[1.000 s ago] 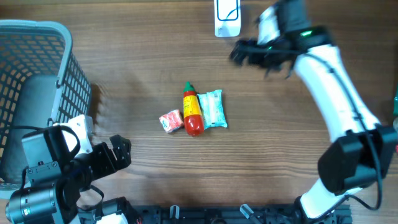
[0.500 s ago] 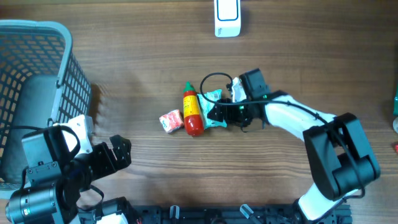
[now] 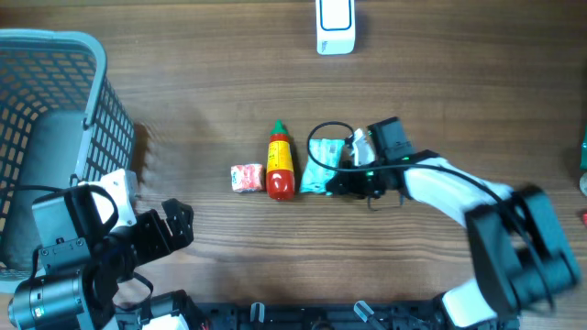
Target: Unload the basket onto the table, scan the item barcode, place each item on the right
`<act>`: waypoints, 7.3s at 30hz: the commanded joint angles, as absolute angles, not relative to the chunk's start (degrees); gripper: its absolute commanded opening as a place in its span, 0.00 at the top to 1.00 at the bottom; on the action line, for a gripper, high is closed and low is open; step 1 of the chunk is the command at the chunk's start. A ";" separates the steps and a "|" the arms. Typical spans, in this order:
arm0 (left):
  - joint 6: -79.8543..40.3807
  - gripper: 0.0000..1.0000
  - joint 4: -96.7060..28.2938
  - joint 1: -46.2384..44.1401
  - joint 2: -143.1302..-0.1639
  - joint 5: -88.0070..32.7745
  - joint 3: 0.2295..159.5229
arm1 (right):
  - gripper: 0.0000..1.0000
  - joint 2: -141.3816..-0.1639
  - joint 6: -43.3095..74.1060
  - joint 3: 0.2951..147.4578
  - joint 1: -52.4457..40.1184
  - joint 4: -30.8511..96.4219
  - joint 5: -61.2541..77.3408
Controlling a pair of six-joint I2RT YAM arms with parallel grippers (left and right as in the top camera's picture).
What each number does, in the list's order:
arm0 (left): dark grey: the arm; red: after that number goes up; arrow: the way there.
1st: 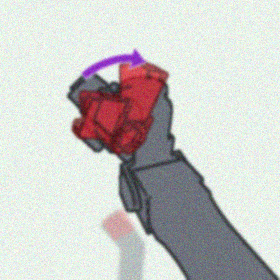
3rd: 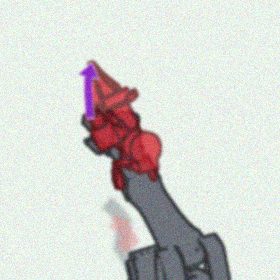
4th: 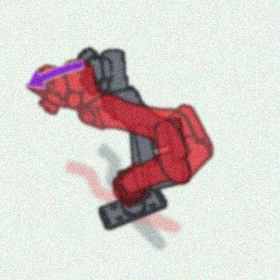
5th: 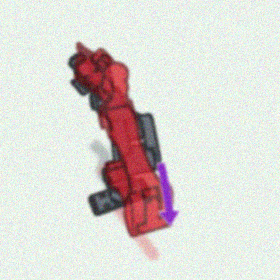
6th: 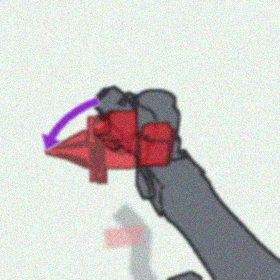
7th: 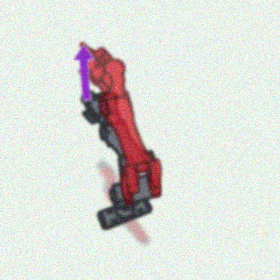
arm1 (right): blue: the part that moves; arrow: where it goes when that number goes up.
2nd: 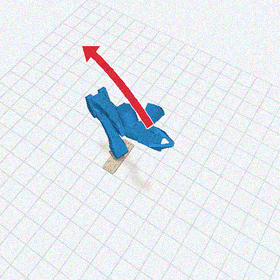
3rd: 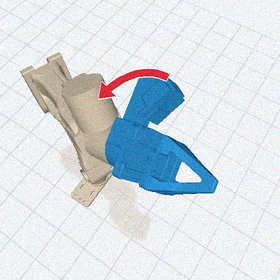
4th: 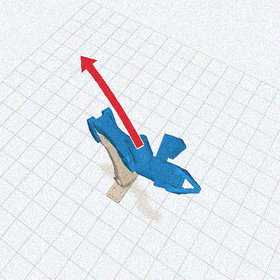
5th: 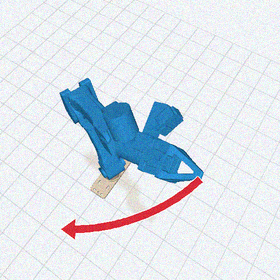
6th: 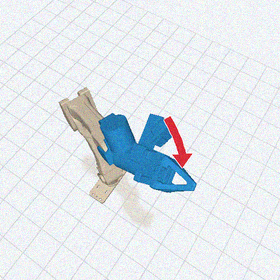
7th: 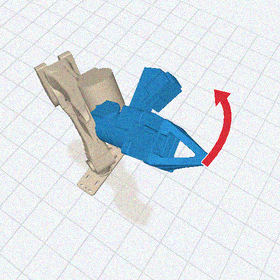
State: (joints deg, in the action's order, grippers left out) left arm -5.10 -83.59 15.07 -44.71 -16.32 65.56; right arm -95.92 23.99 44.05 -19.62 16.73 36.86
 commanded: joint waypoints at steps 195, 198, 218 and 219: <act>-5.63 0.00 -83.44 15.14 -44.62 -16.16 65.49 | 0.96 -85.93 117.86 50.89 -14.17 -3.90 81.17; -5.61 0.00 -83.44 15.14 -44.62 -16.16 65.49 | 0.96 -85.93 115.20 50.89 -14.17 -14.68 85.58; -5.61 0.00 -83.44 15.14 -44.62 -16.16 65.49 | 0.96 -85.93 90.54 50.89 -14.22 -31.97 72.18; -5.61 0.00 -83.44 15.14 -44.62 -16.16 65.49 | 0.96 -85.93 86.70 50.89 -14.22 -30.15 68.51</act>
